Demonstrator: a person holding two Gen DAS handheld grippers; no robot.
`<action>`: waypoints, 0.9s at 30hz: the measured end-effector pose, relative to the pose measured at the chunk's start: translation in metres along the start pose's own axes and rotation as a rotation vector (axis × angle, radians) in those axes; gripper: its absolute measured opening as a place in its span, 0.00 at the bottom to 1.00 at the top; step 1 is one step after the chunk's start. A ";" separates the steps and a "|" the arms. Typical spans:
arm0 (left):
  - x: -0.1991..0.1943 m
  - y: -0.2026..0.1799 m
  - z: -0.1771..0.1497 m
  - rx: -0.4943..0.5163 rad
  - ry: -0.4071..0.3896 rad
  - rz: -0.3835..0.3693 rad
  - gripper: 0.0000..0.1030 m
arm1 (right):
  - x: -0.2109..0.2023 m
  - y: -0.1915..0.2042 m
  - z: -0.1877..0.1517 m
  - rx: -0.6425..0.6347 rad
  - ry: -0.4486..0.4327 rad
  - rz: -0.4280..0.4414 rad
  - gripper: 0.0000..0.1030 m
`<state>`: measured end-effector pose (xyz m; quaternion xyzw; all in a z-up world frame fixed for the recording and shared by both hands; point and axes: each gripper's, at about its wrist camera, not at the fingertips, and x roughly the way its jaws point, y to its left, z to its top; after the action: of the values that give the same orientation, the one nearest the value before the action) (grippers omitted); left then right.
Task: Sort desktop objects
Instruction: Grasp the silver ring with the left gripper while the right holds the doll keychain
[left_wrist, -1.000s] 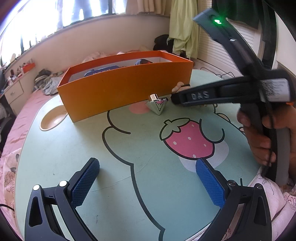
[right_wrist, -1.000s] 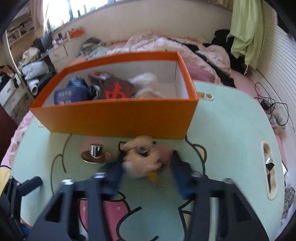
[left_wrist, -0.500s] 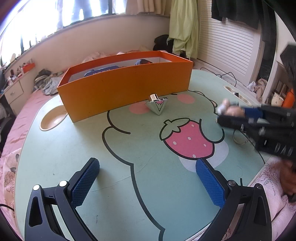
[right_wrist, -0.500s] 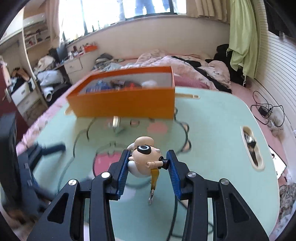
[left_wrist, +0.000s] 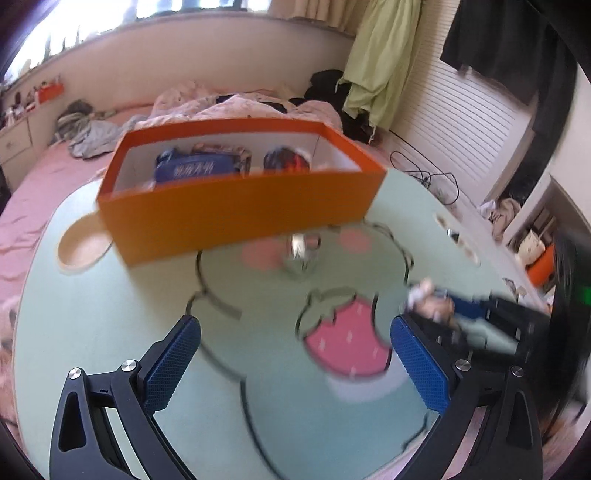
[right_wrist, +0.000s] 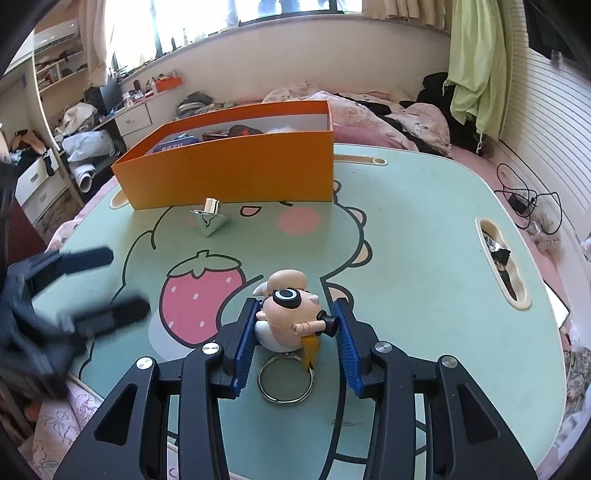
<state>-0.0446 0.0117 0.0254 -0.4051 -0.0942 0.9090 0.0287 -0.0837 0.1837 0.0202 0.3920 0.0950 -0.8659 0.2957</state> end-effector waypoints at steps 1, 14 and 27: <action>0.006 -0.004 0.009 0.008 0.015 0.008 0.98 | 0.000 0.000 0.000 0.001 0.000 0.001 0.41; 0.041 -0.004 0.023 0.043 0.022 0.006 0.27 | -0.001 -0.005 0.001 0.018 -0.004 0.014 0.41; -0.036 0.022 0.060 0.033 -0.186 0.003 0.27 | -0.019 -0.001 0.024 0.016 -0.072 0.083 0.41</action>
<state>-0.0647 -0.0231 0.0865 -0.3183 -0.0809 0.9442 0.0253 -0.0896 0.1834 0.0499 0.3663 0.0610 -0.8673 0.3316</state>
